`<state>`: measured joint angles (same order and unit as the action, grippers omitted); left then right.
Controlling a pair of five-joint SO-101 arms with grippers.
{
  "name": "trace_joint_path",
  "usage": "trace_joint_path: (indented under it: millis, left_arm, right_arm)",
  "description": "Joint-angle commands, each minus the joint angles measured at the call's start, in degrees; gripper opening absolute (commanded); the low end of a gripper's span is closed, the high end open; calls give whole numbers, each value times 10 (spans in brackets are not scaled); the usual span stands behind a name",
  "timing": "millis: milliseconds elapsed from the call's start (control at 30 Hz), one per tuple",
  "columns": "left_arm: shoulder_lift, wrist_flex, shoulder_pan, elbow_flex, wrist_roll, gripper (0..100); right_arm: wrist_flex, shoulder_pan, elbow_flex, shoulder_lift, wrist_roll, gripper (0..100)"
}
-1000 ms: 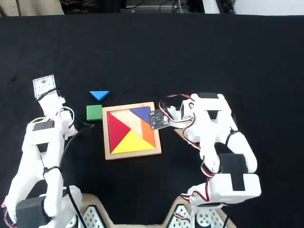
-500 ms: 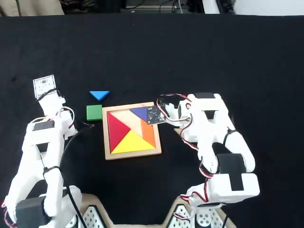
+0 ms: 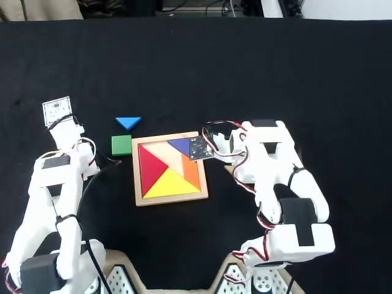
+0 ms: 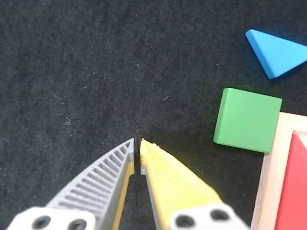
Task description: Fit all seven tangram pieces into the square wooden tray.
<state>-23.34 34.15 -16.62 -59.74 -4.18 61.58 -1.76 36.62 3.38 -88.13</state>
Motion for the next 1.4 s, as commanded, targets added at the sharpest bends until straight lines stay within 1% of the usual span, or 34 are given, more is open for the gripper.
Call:
trace_joint_path:
  millis: [0, 367, 533, 933, 1000, 1133, 1367]
  left_arm:
    - [-13, -11, -4, 3, 2, 30]
    - [-13, -11, -4, 3, 2, 30]
    - [-13, -11, -4, 4, 2, 30]
    - [-13, -11, -1, 3, 2, 30]
    - [-13, -11, -1, 3, 2, 30]
    - [-13, -11, -1, 3, 2, 30]
    - [-13, -11, 0, 3, 2, 30]
  right_arm:
    - [2, 7, 7, 9, 6, 174]
    - [7, 4, 8, 9, 7, 178]
    - [7, 3, 7, 9, 35, 178]
    - [7, 3, 7, 9, 35, 179]
    - [7, 3, 7, 9, 35, 212]
    - [7, 3, 7, 9, 35, 312]
    - [7, 3, 7, 9, 35, 321]
